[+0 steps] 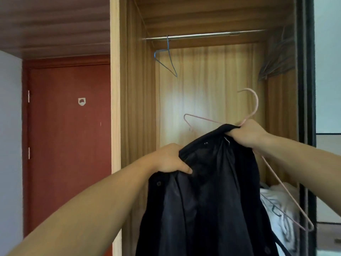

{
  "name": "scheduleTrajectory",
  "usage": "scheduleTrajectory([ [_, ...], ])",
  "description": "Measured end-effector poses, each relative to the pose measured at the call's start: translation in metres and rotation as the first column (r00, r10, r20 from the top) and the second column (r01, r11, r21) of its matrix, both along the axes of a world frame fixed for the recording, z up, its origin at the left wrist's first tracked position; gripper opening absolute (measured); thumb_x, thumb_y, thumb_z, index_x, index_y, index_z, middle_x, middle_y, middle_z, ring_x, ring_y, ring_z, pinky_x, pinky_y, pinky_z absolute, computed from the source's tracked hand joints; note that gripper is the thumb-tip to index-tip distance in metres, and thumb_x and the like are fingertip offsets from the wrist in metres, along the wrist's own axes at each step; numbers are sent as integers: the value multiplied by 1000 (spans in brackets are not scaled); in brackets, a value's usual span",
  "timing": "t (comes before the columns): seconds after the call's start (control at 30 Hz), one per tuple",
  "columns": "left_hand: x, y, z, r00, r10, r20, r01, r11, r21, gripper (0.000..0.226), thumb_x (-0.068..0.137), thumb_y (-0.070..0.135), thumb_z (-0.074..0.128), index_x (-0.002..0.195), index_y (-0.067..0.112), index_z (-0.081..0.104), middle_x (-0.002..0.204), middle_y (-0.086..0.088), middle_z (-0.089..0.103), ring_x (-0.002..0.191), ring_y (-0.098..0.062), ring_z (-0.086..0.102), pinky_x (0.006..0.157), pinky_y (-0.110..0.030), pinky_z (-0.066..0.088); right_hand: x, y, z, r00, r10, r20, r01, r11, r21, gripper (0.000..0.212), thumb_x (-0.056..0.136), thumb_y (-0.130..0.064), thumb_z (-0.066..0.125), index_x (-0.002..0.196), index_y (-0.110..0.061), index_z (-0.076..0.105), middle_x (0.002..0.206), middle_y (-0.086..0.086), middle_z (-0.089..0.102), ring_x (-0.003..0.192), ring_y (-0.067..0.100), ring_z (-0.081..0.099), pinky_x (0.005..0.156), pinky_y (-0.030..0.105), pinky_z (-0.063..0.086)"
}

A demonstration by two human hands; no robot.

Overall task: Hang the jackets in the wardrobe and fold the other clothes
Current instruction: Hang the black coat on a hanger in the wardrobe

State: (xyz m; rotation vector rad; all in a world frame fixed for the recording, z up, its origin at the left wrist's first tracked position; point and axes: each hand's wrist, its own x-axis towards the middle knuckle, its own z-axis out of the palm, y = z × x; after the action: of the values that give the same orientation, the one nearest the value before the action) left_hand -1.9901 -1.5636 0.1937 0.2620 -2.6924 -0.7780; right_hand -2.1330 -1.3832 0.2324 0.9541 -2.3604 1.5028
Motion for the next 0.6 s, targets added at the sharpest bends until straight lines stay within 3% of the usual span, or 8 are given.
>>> scheduleTrajectory([
  [0.1,5,-21,-45,994,10,111,-25,990,136,29,68,23,82,95,15,73,99,-3,74,93,-20,70,90,-35,56,19,-15,1,1000,0,15,0,1000,-19,22,86,-21,65,89,0,71,88,15,70,82,27,67,71,33,54],
  [0.2,6,-33,-92,982,-7,189,-44,964,264,55,54,35,81,105,15,73,109,-9,73,97,-22,67,92,-33,48,27,-18,-4,997,-24,68,26,999,-34,19,85,-17,65,91,1,69,89,14,68,77,26,65,69,35,55],
  [0.27,10,-36,-101,991,-25,132,-35,899,436,51,63,31,84,111,16,72,110,-5,74,103,-20,68,97,-33,47,27,-11,-7,994,-31,108,33,999,-17,12,84,-12,64,90,-1,65,83,10,64,68,21,59,56,27,50],
  [0.37,15,-30,-84,997,-60,-46,75,701,710,32,82,31,75,111,17,71,107,0,75,105,-18,68,99,-33,48,25,1,-19,984,-54,170,63,997,-46,9,84,-10,67,89,-5,61,76,5,60,61,15,56,41,18,42],
  [0.47,9,-18,-53,960,48,-275,203,552,809,16,92,29,65,101,17,71,100,-2,76,97,-17,71,90,-33,53,21,4,-49,968,-79,238,80,997,6,19,82,-17,74,87,-5,60,69,7,57,51,15,53,37,15,38],
  [0.53,-2,-9,-33,937,122,-327,208,557,804,18,96,29,60,101,15,69,96,-4,76,88,-18,72,83,-32,57,19,3,-75,955,-47,293,1,988,152,30,78,-22,80,71,-9,54,56,4,45,36,13,39,32,14,26],
  [0.6,-16,2,-22,945,171,-280,113,631,768,20,95,31,61,103,13,67,94,-6,74,85,-20,70,79,-33,58,17,4,-97,931,33,363,-126,963,237,33,76,-24,81,69,-11,51,45,-4,34,38,11,26,34,15,19],
])
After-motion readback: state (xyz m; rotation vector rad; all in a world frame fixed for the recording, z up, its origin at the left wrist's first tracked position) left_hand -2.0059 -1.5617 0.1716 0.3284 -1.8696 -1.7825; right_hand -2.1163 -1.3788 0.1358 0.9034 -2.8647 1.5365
